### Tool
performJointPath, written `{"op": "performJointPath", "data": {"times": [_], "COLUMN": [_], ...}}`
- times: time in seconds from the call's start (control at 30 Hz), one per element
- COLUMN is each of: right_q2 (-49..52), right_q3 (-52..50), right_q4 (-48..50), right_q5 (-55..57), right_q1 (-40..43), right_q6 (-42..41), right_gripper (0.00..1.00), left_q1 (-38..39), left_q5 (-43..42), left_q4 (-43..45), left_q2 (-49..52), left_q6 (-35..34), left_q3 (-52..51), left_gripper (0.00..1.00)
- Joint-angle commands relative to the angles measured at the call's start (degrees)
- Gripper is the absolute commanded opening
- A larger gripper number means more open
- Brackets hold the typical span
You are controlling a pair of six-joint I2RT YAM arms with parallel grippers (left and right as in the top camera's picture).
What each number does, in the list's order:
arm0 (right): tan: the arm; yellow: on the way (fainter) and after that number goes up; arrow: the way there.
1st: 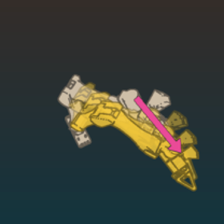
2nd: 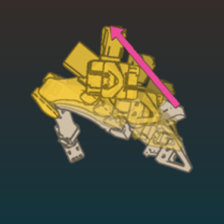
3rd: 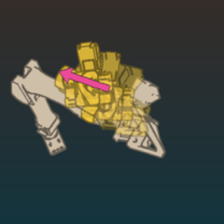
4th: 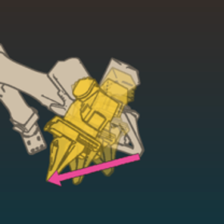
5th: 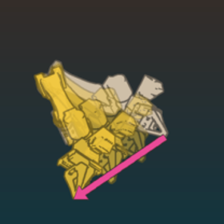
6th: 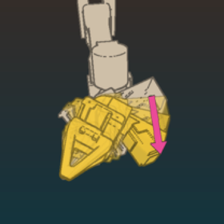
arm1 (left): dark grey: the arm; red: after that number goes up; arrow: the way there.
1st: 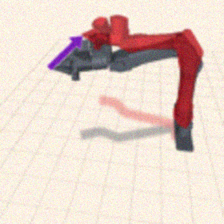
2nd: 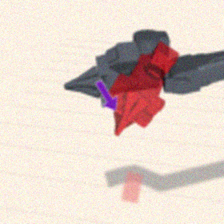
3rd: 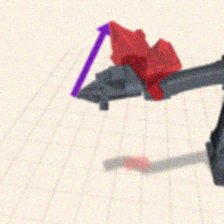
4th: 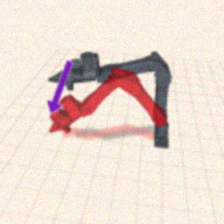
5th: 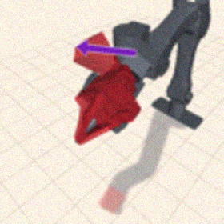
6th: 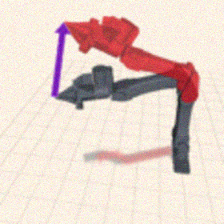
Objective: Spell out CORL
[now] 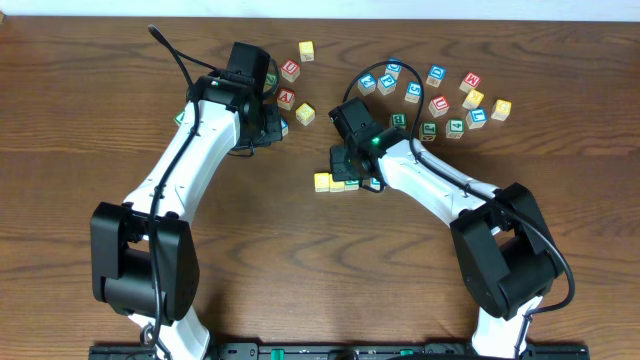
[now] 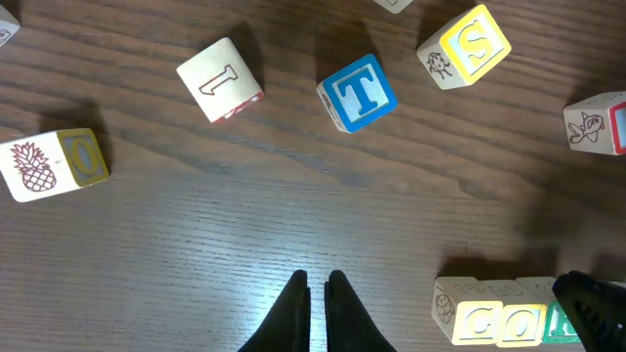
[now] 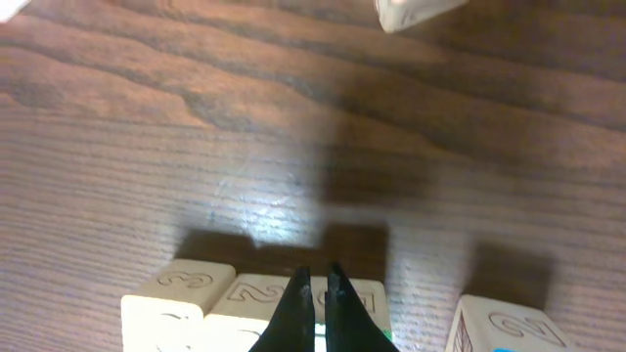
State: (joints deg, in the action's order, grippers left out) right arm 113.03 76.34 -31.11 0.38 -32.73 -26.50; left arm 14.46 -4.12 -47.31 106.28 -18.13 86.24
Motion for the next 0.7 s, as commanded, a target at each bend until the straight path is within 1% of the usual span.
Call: {"op": "performJointPath", "data": {"times": [0.0,0.13,0.27,0.43,0.67], "right_q2": [0.26,-1.29,-4.13,-7.15,-7.15], "right_q3": [1.97,4.72,6.8,7.04,6.8], "right_q4": [0.2,-1.6,-5.42,-11.1,-19.06], "right_q5": [-0.09,-0.11,-0.09,-0.13,-0.13], "right_q1": [0.81,2.73,5.33,9.27,12.9], "right_q6": [0.66,0.72,0.9,0.85,0.83], "right_gripper": [0.01,0.01,0.01,0.01,0.01], "left_q1": [-0.09,-0.09,-0.09,-0.09,-0.09], "left_q5": [0.94,0.94,0.94,0.94,0.94], "left_q4": [0.09,0.07,0.09,0.11,0.11], "left_q2": [-0.52,-0.52,-0.52,-0.52,-0.52], "left_q6": [0.52,0.52,0.5,0.52,0.52], "left_q3": [1.22,1.22,1.22,1.22,1.22], "left_gripper": [0.07,0.07,0.08,0.07,0.07]}}
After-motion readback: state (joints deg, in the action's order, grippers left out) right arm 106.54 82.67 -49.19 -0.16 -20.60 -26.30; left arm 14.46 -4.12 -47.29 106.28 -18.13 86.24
